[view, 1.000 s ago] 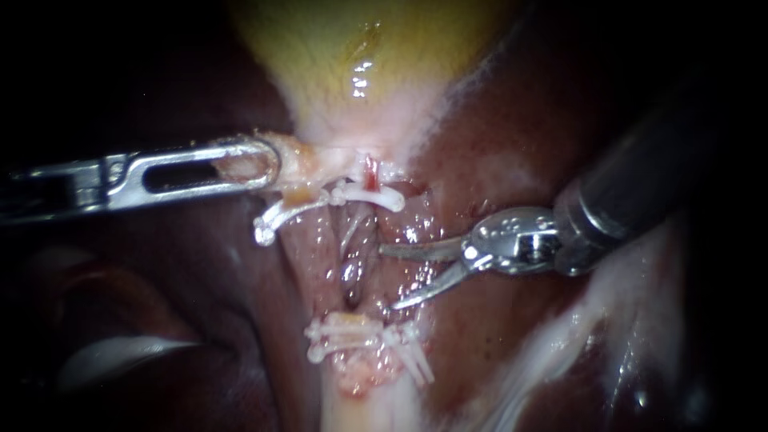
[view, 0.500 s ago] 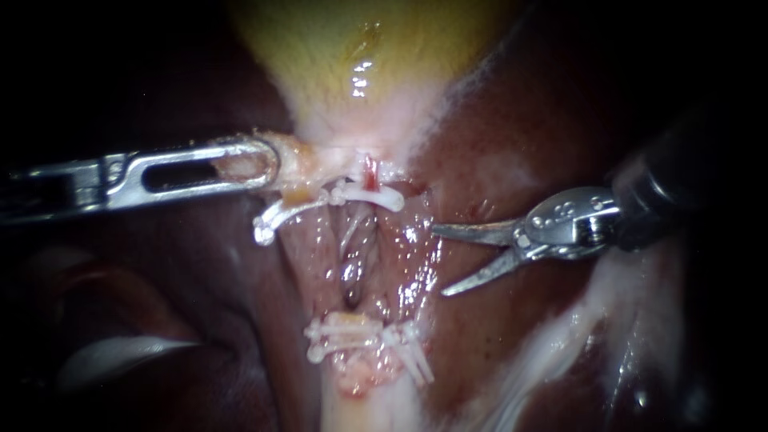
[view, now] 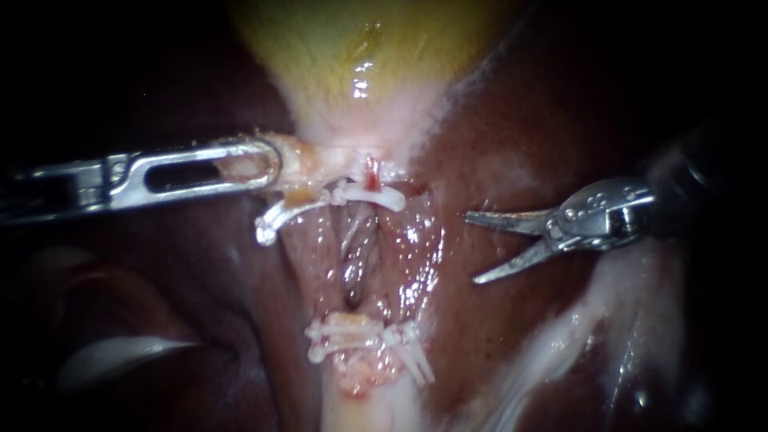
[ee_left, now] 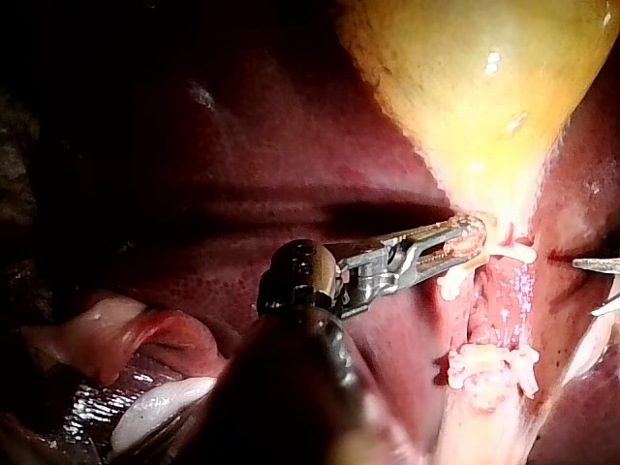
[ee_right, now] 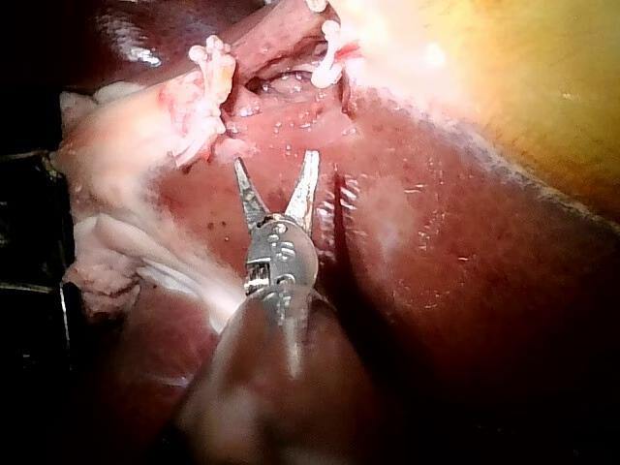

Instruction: Go back from the cut right tube

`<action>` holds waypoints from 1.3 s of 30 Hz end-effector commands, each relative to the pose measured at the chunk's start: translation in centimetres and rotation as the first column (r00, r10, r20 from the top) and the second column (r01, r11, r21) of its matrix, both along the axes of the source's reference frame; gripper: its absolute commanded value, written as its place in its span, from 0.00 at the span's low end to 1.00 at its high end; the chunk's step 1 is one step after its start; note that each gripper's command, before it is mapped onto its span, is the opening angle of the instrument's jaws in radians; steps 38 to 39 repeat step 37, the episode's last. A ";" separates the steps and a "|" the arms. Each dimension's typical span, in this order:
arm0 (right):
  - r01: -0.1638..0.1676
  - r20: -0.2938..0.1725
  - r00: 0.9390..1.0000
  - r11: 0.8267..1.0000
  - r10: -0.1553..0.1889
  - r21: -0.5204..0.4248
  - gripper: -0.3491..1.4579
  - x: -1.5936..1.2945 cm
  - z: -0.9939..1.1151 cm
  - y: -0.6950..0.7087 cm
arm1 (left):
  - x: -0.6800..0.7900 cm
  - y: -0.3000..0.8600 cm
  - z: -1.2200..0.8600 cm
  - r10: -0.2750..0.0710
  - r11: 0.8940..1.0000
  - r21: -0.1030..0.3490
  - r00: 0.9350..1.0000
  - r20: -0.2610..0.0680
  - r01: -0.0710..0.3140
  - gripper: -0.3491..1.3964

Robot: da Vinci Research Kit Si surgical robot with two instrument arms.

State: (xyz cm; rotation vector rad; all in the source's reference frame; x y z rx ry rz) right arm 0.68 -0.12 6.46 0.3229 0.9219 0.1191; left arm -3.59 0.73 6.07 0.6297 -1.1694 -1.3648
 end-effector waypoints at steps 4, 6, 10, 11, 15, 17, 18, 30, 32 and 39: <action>0.001 -0.001 1.000 1.000 -0.001 0.001 0.99 0.00 0.00 0.00 | -0.03 0.01 0.06 -0.002 1.000 -0.002 1.000 -0.001 0.002 0.00; 0.001 -0.002 1.000 1.000 -0.001 0.001 0.99 -0.01 0.00 -0.01 | -0.07 0.02 0.10 -0.003 1.000 -0.003 1.000 -0.002 0.003 0.00; 0.001 -0.002 1.000 1.000 -0.001 0.001 0.99 -0.02 0.00 -0.01 | -0.16 0.04 0.25 -0.005 1.000 -0.006 1.000 -0.007 0.005 0.00; 0.003 -0.003 1.000 1.000 -0.003 0.002 0.99 -0.02 0.00 -0.01 | -0.18 0.04 0.28 -0.003 1.000 -0.005 1.000 -0.012 0.003 0.00; 0.005 -0.005 1.000 1.000 -0.005 0.004 0.99 -0.02 0.00 -0.01 | -0.31 0.04 0.44 -0.001 1.000 -0.004 1.000 -0.030 0.000 0.00; 0.005 -0.005 1.000 1.000 -0.005 0.004 0.99 -0.02 0.00 -0.01 | -0.38 0.04 0.52 0.001 1.000 -0.003 0.999 -0.039 -0.001 0.00; 0.005 -0.005 1.000 1.000 -0.005 0.004 0.99 -0.02 0.00 -0.01 | -0.41 0.03 0.56 0.003 1.000 -0.002 0.999 -0.044 -0.004 0.00; 0.007 -0.007 1.000 1.000 -0.007 0.006 0.99 -0.01 -0.02 -0.02 | -0.59 0.06 0.83 0.010 1.000 0.000 0.998 -0.065 -0.010 0.00; 0.007 -0.007 1.000 1.000 -0.007 0.006 0.99 -0.01 -0.02 -0.02 | -0.59 0.06 0.83 0.010 1.000 0.000 0.998 -0.066 -0.010 0.00; 0.008 -0.009 1.000 1.000 -0.008 0.008 0.99 -0.01 -0.02 -0.02 | -0.59 0.06 0.83 0.010 1.000 0.000 0.998 -0.066 -0.010 0.00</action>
